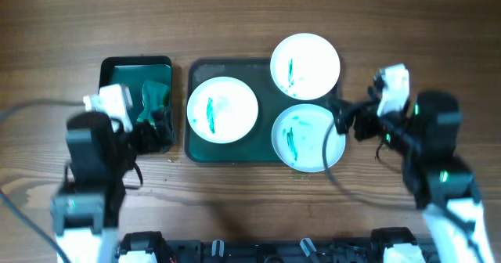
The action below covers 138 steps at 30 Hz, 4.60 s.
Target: Clean dirty plates on tray and stack at the side
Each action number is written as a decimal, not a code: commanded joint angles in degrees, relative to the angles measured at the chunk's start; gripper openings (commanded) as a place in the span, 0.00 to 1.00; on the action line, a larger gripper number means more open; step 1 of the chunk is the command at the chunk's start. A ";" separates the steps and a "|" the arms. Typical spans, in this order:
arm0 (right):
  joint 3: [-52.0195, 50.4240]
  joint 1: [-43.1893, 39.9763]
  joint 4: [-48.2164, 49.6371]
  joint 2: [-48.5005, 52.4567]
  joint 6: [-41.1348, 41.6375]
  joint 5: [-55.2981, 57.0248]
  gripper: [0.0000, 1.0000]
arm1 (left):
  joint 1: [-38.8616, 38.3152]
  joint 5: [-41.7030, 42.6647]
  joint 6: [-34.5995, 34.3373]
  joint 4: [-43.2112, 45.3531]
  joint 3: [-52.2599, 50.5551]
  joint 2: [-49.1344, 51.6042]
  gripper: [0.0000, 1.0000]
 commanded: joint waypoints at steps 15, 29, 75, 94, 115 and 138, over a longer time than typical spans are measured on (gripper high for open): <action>25.49 1.25 -16.83 30.80 0.37 -13.75 1.00 | 0.20 4.39 1.99 -19.56 26.86 33.68 1.00; 29.05 19.56 -11.41 50.58 21.31 4.76 0.54 | 0.26 -10.38 -10.08 -20.48 26.86 33.79 1.00; 28.76 25.05 1.20 65.88 29.64 5.03 0.04 | 1.88 -14.60 -2.16 -11.93 26.86 57.22 0.64; 28.76 25.03 1.68 65.88 28.74 4.98 0.04 | 2.10 -6.80 5.66 -4.15 26.84 67.17 0.31; 28.76 25.05 2.62 65.88 28.74 4.00 0.04 | 2.14 -7.02 4.79 -11.43 31.06 57.81 0.04; 28.76 25.03 2.89 65.88 27.52 3.26 0.04 | -5.68 -1.66 -8.44 -9.79 30.53 55.06 0.04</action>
